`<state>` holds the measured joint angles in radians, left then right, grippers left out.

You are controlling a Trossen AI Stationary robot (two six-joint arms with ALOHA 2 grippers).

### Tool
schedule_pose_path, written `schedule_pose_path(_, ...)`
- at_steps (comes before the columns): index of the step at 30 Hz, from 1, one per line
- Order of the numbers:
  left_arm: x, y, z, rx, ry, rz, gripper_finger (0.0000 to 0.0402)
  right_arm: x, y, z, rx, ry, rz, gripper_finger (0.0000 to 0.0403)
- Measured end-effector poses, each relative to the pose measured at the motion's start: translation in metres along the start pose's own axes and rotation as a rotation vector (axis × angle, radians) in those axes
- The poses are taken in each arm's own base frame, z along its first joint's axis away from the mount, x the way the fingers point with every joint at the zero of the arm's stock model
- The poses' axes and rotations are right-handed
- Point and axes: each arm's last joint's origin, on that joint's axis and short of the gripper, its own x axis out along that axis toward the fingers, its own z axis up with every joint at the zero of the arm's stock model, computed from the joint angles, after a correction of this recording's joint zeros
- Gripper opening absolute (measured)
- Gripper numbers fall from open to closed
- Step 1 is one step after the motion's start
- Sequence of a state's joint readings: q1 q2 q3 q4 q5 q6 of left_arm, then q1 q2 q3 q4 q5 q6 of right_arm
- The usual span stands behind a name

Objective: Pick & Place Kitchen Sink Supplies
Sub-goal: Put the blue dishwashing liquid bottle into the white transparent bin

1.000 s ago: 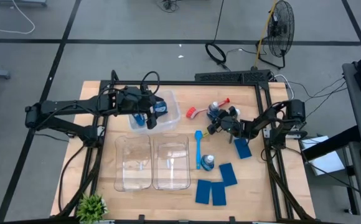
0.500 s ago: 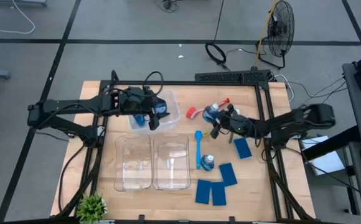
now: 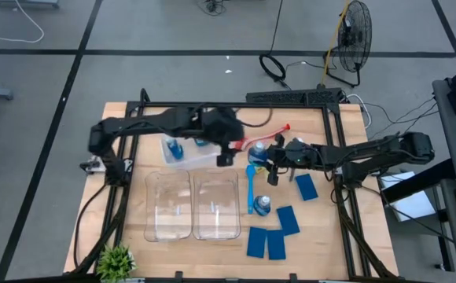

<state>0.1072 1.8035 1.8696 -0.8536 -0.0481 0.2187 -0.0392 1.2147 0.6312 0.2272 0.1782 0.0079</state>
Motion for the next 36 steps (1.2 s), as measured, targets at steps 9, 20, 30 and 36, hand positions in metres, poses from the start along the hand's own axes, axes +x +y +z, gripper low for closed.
schedule_pose_path(9, 0.021, -0.009, 0.031, 0.1, -0.081, -0.125, 0.0282, 0.002, 0.001, -0.002, -0.017, 0.018, 0.002, 0.0113)
schedule_pose_path(20, 0.052, -0.012, 0.029, 0.079, -0.073, -0.168, 0.0282, 0.004, 0.003, -0.005, -0.029, 0.036, 0.048, 0.0113)
schedule_pose_path(30, 0.07, -0.016, 0.023, 0.046, -0.031, -0.24, 0.0282, 0.003, 0.01, -0.005, -0.07, 0.028, 0.082, 0.0113)
schedule_pose_path(36, 0.075, -0.023, 0.02, 0.051, 0.001, -0.263, 0.0282, 0.002, 0.015, -0.004, -0.085, 0.019, 0.098, 0.0113)
